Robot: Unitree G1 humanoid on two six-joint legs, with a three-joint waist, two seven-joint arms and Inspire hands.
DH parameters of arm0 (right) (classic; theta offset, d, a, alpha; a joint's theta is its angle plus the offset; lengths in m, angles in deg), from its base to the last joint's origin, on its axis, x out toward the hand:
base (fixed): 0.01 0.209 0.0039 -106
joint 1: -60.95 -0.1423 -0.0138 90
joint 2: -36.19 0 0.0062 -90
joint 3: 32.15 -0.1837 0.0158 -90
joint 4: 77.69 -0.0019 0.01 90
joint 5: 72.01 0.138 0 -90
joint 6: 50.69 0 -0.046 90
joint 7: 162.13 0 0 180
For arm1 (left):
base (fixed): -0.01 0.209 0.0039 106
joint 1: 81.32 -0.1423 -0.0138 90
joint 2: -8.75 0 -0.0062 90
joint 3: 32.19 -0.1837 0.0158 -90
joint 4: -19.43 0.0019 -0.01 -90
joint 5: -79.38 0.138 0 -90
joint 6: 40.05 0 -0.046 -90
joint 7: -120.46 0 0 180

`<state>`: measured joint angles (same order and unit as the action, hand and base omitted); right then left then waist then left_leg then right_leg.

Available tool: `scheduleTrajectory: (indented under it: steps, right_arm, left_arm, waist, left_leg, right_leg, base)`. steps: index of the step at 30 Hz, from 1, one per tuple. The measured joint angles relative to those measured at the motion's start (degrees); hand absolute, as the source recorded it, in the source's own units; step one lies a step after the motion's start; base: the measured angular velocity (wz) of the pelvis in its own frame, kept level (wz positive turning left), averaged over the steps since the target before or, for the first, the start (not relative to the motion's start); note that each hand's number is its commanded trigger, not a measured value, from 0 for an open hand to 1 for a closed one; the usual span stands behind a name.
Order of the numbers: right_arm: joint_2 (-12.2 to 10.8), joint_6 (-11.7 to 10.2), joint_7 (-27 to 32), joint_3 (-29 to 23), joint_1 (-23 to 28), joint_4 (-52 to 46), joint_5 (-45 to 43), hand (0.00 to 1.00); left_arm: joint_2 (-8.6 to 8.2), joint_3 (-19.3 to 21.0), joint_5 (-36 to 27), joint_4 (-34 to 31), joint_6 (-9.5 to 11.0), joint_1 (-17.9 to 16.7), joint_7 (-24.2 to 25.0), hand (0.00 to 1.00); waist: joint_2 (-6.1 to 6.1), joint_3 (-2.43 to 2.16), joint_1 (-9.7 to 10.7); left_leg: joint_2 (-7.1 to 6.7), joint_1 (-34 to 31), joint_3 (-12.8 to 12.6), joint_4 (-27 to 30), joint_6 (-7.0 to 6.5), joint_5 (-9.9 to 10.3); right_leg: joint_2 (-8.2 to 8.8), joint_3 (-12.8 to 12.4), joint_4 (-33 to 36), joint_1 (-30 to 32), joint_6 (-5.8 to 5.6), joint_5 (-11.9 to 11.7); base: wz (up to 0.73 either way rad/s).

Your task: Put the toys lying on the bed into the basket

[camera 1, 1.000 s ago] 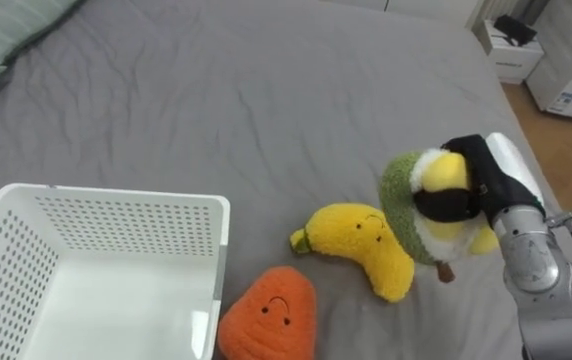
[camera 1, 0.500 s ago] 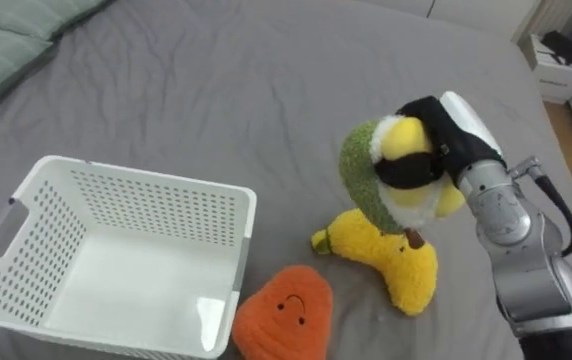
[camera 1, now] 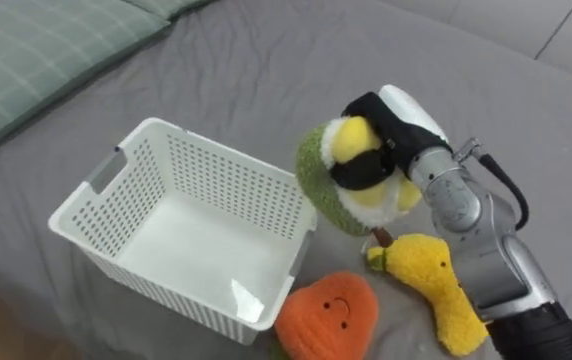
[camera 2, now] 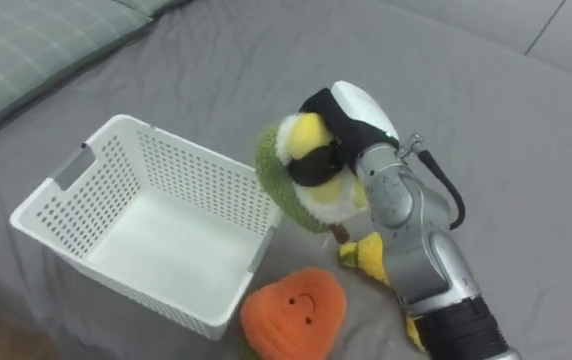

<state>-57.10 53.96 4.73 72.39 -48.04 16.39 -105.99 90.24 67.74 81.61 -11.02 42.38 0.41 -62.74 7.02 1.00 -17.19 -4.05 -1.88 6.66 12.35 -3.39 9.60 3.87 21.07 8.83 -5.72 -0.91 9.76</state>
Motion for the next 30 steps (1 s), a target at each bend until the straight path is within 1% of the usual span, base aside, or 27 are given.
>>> scheduleTrajectory:
  steps: [1, 3, 4, 5, 6, 7, 9, 11, 13, 14, 17, 19, 21, 24, 28, 30]
  right_arm:
    - [-0.2, 0.1, 0.1, 0.0, 0.0, 0.0, 0.0, 1.00]
    - [-1.3, 0.4, 0.6, 0.2, -0.3, 0.0, -0.1, 1.00]
    - [-1.5, 0.4, 0.6, 0.3, -0.4, 0.0, -0.1, 0.98]
    - [-2.0, 0.4, 0.7, 0.6, -0.8, 0.0, -0.1, 0.78]
    - [-2.6, 0.4, 1.1, 1.2, -1.2, 0.0, -0.1, 0.13]
    - [-2.8, 0.5, 1.3, 1.8, -1.6, 0.1, -0.1, 0.00]
    - [-3.4, 0.4, 1.7, 3.5, -2.8, 0.2, -0.1, 0.00]
    - [-3.9, 0.4, 2.1, 4.6, -3.9, 0.3, -0.1, 0.00]
    - [-4.3, 0.4, 2.2, 5.7, -5.1, 1.1, -0.1, 0.00]
    - [-4.2, 0.4, 2.2, 6.2, -5.3, 1.4, -0.1, 0.00]
    - [-4.5, 0.4, 2.2, 6.9, -5.6, 1.9, -0.1, 0.00]
    - [-4.6, 0.7, 2.1, 7.4, -5.9, 3.0, -0.1, 0.00]
    - [-4.6, 1.6, 1.9, 7.9, -5.9, 3.8, -0.1, 0.00]
    - [-4.4, 1.6, 1.9, 7.9, -5.9, 5.6, -0.1, 0.00]
    - [-4.1, 1.5, 2.0, 7.9, -5.9, 6.4, -0.1, 0.00]
    - [-3.0, 1.2, 2.3, 7.9, -5.9, 6.4, -0.1, 0.00]
  left_arm:
    - [0.00, 0.0, 0.0, 0.0, 0.0, 0.1, 0.0, 0.00]
    - [0.08, 0.0, 0.0, 0.0, -0.1, 0.4, 0.0, 0.00]
    - [0.05, 0.0, 0.0, 0.0, -0.1, 0.5, 0.0, 0.00]
    - [0.07, 0.0, 0.0, 0.0, -0.3, 0.6, 0.0, 0.00]
    - [0.11, 0.0, -0.1, 0.0, -0.7, 0.7, -0.1, 0.00]
    - [0.13, 0.0, -0.2, 0.0, -0.8, 0.8, -0.2, 0.00]
    - [0.10, -0.1, -0.2, 0.0, -1.0, 1.4, -0.3, 0.00]
    - [0.04, 0.0, 0.0, 0.0, -1.0, 1.7, -0.3, 0.00]
    - [0.06, 0.0, 0.7, 0.0, -1.2, 2.0, -0.3, 0.00]
    - [0.11, 0.0, 0.8, 0.0, -1.2, 2.1, -0.3, 0.00]
    - [0.03, -0.2, 1.1, -0.2, -1.4, 2.6, -0.2, 0.00]
    - [0.19, -0.1, 1.4, -0.4, -1.9, 2.8, -0.2, 0.00]
    - [0.23, -0.1, 2.0, -0.4, -2.5, 2.8, -0.1, 0.00]
    - [0.22, -0.3, 2.0, -0.4, -2.8, 2.8, -0.1, 0.00]
    - [0.31, -1.3, 2.0, -0.4, -2.8, 2.7, -0.1, 0.00]
    - [0.30, -1.2, 2.4, -0.5, -2.8, 2.8, -0.1, 0.00]
  waist:
    - [0.00, 0.00, -0.4]
    - [-0.02, 0.02, -1.2]
    - [-0.08, 0.05, -1.6]
    - [-0.24, 0.17, -2.4]
    - [-0.34, 0.24, -3.0]
    - [-0.38, 0.26, -3.2]
    - [-0.38, 0.28, -3.7]
    - [-0.41, 0.30, -3.9]
    - [-0.48, 0.35, -4.5]
    - [-0.47, 0.34, -5.1]
    - [-0.42, 0.32, -5.3]
    - [-0.43, 0.32, -5.9]
    - [-0.45, 0.34, -6.6]
    - [-0.45, 0.34, -6.3]
    - [-0.38, 0.30, -6.3]
    - [-0.20, 0.26, -6.2]
  left_leg:
    - [-0.08, -0.1, 0.2, 0.0, -0.02, -0.1]
    - [-0.66, -0.7, 1.5, 0.1, -0.15, -0.5]
    - [-0.75, -0.8, 1.6, 0.1, -0.21, -0.6]
    - [-0.83, -0.9, 1.8, 0.1, -0.26, -0.6]
    - [-0.92, -1.1, 2.0, 0.3, -0.29, -0.7]
    - [-0.97, -1.1, 2.2, 0.3, -0.29, -0.7]
    - [-1.40, -1.8, 3.7, 0.4, -0.26, -1.0]
    - [-1.67, -2.5, 4.7, 0.4, -0.20, -1.4]
    - [-1.75, -2.7, 4.9, 0.4, -0.14, -1.6]
    - [-1.82, -2.9, 5.3, 0.4, -0.09, -1.7]
    - [-2.23, -3.5, 6.7, 0.5, 0.04, -2.2]
    - [-2.26, -3.5, 6.8, 0.5, 0.10, -2.3]
    - [-2.38, -3.5, 7.2, 0.5, 0.13, -2.5]
    - [-2.64, -3.6, 8.0, 0.9, 0.18, -2.6]
    - [-2.66, -3.7, 8.0, 0.9, 0.23, -2.6]
    - [-2.66, -3.7, 7.9, 1.0, 0.24, -2.6]
  right_leg:
    - [0.04, 0.1, 0.0, 0.0, -0.01, 0.0]
    - [0.13, 1.2, -0.1, 0.0, -0.07, 0.0]
    - [0.10, 1.2, -0.1, 0.1, -0.07, 0.0]
    - [0.06, 1.1, -0.1, 0.2, -0.09, 0.0]
    - [0.07, 1.1, -0.1, 0.2, -0.15, 0.0]
    - [0.07, 1.1, -0.1, 0.2, -0.15, 0.0]
    - [0.13, 0.9, -0.2, 0.4, -0.16, 0.0]
    - [0.17, 0.9, -0.2, 0.7, -0.16, 0.0]
    - [0.17, 0.9, -0.2, 0.8, -0.16, 0.0]
    - [0.16, 1.0, -0.2, 0.8, -0.16, 0.0]
    - [0.24, 0.9, -0.2, 1.1, -0.19, 0.0]
    - [0.23, 0.9, -0.2, 1.1, -0.19, 0.0]
    - [0.24, 0.9, -0.2, 1.0, -0.19, 0.0]
    - [0.23, 0.8, -0.2, 0.9, -0.20, 0.0]
    - [0.20, 0.3, -0.2, 0.9, -0.22, 0.0]
    - [0.19, 0.2, -0.2, 0.9, -0.22, 0.0]
  base:
    - [0.26]
    - [0.28]
    - [0.19]
    - [0.10]
    - [0.10]
    - [0.18]
    - [0.31]
    - [0.28]
    - [0.15]
    - [0.17]
    - [0.22]
    - [0.08]
    - [0.08]
    - [0.14]
    - [0.01]
    - [0.00]
